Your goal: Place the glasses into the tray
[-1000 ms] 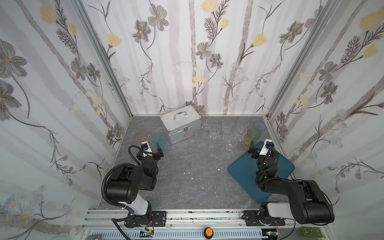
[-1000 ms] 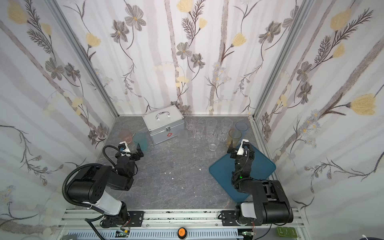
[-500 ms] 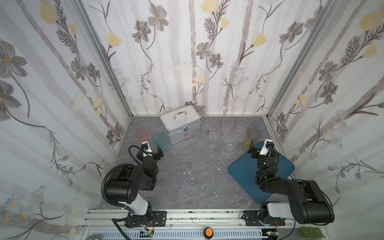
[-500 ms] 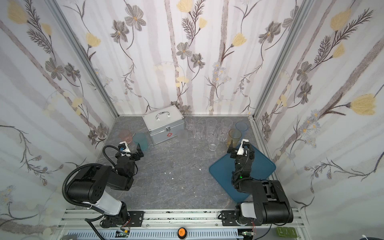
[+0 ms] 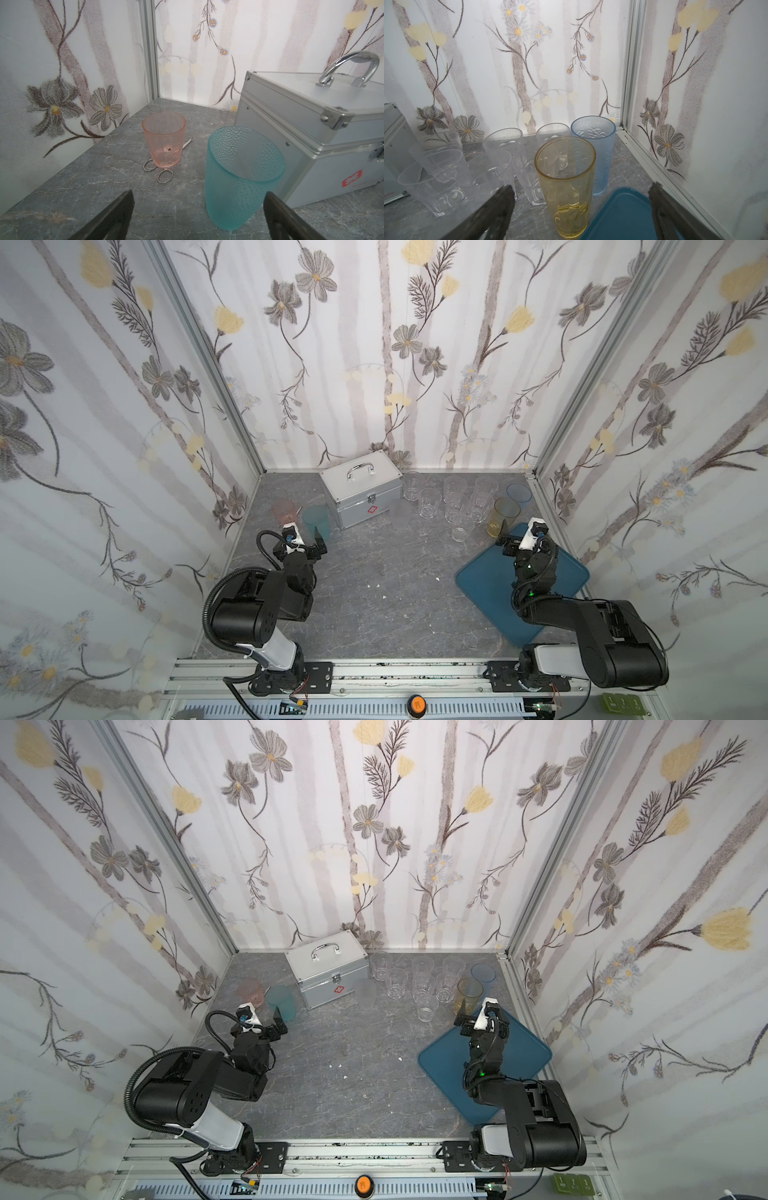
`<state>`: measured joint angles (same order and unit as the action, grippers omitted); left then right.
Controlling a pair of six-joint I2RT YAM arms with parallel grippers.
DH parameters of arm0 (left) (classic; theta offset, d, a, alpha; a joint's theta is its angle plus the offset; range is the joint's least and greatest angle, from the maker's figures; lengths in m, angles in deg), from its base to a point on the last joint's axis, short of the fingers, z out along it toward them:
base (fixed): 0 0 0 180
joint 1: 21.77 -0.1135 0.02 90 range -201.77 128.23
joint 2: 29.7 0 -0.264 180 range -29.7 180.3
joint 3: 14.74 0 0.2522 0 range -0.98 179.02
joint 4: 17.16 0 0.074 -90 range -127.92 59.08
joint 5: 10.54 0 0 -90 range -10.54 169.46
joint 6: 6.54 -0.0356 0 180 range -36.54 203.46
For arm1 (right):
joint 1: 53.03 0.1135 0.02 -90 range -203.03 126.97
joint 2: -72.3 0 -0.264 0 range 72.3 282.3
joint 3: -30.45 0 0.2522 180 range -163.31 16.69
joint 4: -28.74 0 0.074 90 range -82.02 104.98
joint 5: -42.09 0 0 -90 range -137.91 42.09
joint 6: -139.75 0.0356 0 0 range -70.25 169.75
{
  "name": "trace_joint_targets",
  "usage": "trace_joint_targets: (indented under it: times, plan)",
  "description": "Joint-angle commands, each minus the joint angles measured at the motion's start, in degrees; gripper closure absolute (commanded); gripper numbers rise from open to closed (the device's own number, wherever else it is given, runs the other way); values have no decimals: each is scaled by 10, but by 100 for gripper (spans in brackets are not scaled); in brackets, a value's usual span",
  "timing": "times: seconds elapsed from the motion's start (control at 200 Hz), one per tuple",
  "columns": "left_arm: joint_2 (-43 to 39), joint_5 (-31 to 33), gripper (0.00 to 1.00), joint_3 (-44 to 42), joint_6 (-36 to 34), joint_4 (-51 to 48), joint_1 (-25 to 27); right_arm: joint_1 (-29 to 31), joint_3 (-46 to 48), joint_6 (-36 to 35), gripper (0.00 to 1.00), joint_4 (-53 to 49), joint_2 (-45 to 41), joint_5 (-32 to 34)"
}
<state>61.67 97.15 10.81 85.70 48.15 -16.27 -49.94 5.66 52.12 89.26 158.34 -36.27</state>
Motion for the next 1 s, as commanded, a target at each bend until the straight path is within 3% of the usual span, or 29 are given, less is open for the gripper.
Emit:
trace_joint_targets:
  times: [0.0, 0.185, 0.375, 0.525, 0.645, 0.729, 0.814, 0.924, 0.999]
  plan:
    - [-3, -10, 0, 0, 21, 19, -18, -5, -7, 0, 0, 1, 2, -12]
    - [-15, -65, 0, -3, 13, 15, -25, 4, -4, -10, 0, -43, -52, -7]
    - [-68, -50, 0, -23, 9, 7, -19, 14, -34, -15, 0, -161, -117, 2]
    - [-124, 32, 0, -30, -11, -17, 17, 25, -87, 37, 0, -326, -179, 58]
    - [-190, 103, 0, 7, 28, -160, 40, 50, -162, 100, 0, -515, -225, 145]
    - [-245, 155, 0, 30, 68, -251, 55, 57, -229, 199, 0, -664, -240, 181]
    - [-292, 195, 0, 63, 123, -362, 68, 53, -257, 288, 0, -731, -255, 115]
    - [-330, 231, 0, 114, 234, -520, 70, 13, -226, 322, 0, -671, -276, -143]
    - [-335, 227, 0, 161, 278, -625, 69, 11, -210, 359, 1, -650, -285, -203]
